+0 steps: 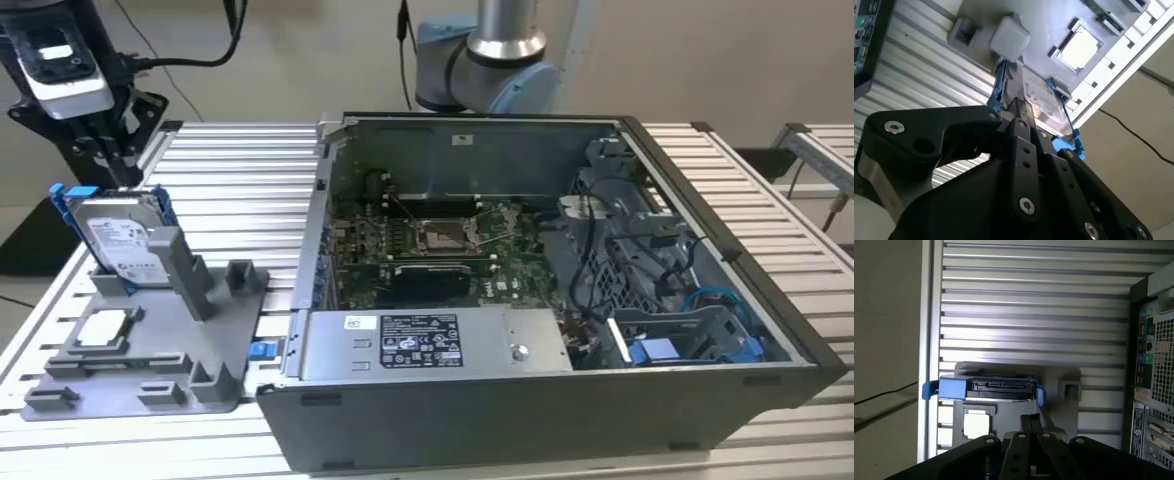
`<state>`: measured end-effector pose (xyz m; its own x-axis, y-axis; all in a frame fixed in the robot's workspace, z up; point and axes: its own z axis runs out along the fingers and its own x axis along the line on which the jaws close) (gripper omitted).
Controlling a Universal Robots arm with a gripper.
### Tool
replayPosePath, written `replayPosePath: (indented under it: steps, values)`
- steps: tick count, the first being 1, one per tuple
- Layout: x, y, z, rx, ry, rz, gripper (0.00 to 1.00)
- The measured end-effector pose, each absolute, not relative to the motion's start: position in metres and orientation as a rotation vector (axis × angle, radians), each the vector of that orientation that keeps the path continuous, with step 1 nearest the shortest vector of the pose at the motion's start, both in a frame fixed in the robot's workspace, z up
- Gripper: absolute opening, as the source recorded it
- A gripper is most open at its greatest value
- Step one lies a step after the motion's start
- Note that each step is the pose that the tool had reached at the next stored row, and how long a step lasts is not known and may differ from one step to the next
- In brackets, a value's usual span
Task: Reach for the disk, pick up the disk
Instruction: 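Reach for the disk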
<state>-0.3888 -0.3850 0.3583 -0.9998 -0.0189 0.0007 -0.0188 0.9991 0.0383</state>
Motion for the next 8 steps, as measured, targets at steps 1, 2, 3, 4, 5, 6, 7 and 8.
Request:
replayPosePath:
  steps: [1, 2, 3, 4, 5, 6, 7, 8]
  values:
    - [-0.391, -0.381, 0.358, 0.030, -3.140, -0.060, 0.00]
    - [-0.395, -0.377, 0.358, 0.030, -3.140, -0.060, 0.00]
    - [-0.399, -0.375, 0.357, 0.030, -3.140, -0.060, 0.00]
    - [-0.404, -0.374, 0.357, 0.030, -3.140, -0.060, 0.00]
    - [-0.409, -0.373, 0.356, 0.030, -3.140, -0.060, 0.00]
    - [-0.413, -0.372, 0.356, 0.030, -3.140, -0.060, 0.00]
    - [-0.418, -0.372, 0.356, 0.030, -3.140, -0.060, 0.00]
    - [-0.422, -0.372, 0.355, 0.030, -3.140, -0.060, 0.00]
